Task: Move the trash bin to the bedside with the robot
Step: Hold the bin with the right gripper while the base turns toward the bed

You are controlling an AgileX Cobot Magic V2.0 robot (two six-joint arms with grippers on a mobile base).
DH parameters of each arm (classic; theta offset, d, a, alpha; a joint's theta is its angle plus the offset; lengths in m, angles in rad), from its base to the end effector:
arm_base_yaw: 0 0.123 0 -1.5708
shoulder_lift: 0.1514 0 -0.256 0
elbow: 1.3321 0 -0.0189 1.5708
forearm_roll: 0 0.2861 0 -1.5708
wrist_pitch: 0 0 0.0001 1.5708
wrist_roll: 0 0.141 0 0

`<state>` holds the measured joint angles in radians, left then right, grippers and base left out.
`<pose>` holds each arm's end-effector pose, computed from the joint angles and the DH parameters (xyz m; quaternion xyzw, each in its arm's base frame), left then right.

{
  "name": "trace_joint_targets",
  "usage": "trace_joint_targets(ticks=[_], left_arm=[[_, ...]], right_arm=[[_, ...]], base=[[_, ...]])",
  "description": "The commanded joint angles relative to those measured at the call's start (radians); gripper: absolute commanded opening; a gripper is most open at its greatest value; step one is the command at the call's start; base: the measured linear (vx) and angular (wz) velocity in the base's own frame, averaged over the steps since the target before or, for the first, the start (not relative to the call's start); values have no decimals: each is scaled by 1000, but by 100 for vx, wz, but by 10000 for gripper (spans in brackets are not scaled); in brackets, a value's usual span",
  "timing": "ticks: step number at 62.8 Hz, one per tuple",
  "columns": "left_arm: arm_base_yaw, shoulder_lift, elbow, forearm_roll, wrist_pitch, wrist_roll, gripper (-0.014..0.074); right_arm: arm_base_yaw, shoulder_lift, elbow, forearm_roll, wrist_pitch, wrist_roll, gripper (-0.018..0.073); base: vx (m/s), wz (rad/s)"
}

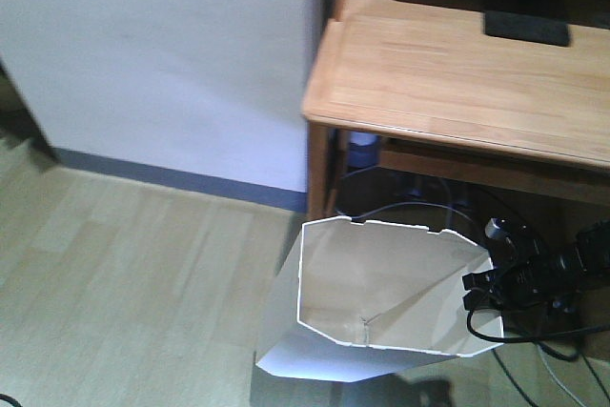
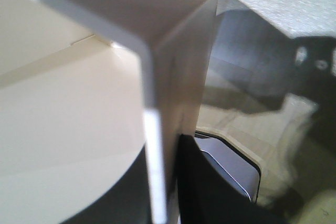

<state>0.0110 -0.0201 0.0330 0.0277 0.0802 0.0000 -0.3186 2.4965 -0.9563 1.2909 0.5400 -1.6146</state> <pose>0.1711 0.0022 0.1957 0.0051 0.7091 0.0144 0.7049 0.2803 -0.0190 -0.1600 -0.0176 0.9664 0.2481 0.0649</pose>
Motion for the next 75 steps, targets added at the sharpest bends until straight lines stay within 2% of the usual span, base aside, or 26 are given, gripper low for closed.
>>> trace_joint_targets(ticks=[1,40,75], left_arm=[[-6,-8,12,-9,-74,-14,-6],[-6,-8,12,-9,-74,-14,-6],[-6,-8,12,-9,-74,-14,-6]], right_arm=[[0,-71,-6,29,249,-2,-4],[0,-71,-6,29,249,-2,-4],[0,-71,-6,29,249,-2,-4]], base=[[-7,61],[-4,58],[6,43]])
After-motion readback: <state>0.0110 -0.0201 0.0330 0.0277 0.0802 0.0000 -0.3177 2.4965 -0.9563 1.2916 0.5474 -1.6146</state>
